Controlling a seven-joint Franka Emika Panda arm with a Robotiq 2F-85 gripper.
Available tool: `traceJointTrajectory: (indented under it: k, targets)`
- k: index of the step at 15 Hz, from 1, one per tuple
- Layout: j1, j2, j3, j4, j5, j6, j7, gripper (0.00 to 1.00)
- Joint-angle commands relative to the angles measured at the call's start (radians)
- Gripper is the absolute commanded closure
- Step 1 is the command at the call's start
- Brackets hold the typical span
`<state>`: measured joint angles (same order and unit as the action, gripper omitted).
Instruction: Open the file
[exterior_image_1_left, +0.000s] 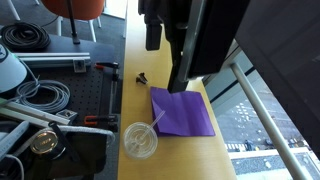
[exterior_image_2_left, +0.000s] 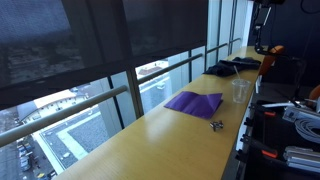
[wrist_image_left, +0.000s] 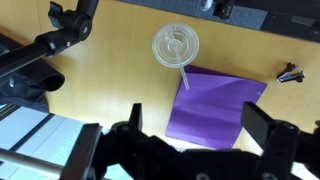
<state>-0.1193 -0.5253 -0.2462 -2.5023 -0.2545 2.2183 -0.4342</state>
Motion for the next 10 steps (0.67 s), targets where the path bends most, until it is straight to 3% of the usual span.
traceJointTrajectory:
  k: [1, 5, 10]
  targets:
    - [-0.005, 0.001, 0.005, 0.002, 0.004, -0.002, -0.002, 0.00]
    - [-0.005, 0.001, 0.005, 0.002, 0.004, -0.002, -0.002, 0.00]
    - [0.066, 0.048, 0.002, -0.003, 0.077, 0.035, -0.044, 0.00]
